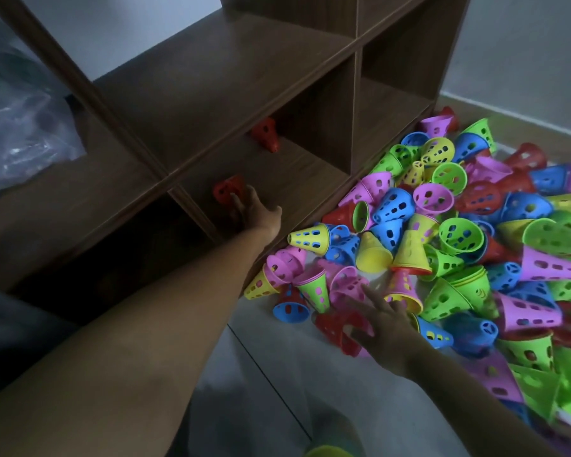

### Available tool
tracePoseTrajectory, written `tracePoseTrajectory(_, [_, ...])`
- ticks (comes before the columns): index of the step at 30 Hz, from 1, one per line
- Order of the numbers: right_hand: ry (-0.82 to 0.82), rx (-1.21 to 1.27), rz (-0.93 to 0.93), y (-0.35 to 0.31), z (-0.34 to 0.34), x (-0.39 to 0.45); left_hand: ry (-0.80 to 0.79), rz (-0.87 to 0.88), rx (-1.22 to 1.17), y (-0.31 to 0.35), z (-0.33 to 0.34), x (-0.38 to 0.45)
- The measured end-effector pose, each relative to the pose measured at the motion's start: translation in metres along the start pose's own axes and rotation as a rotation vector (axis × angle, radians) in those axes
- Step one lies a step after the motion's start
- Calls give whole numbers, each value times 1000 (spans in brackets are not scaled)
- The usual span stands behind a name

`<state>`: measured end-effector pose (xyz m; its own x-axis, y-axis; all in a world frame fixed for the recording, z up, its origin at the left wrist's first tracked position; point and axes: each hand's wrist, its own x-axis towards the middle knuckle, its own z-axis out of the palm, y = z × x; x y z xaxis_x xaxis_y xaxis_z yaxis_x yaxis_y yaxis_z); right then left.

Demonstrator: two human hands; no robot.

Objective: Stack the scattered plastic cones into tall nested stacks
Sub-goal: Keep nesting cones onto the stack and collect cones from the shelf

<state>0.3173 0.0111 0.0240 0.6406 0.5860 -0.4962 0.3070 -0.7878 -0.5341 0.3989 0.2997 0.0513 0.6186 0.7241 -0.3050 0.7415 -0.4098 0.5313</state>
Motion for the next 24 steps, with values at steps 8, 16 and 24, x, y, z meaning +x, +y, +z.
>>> tracePoseTrajectory(8, [101, 45, 3, -1, -8, 2, -34, 16, -45, -11, -2, 17])
tracePoseTrajectory(16, [271, 137, 58, 6, -9, -4, -79, 31, -103, -10, -6, 20])
tracePoseTrajectory(24, [451, 424, 134, 12, -12, -13, -73, 92, -185, -2, -3, 34])
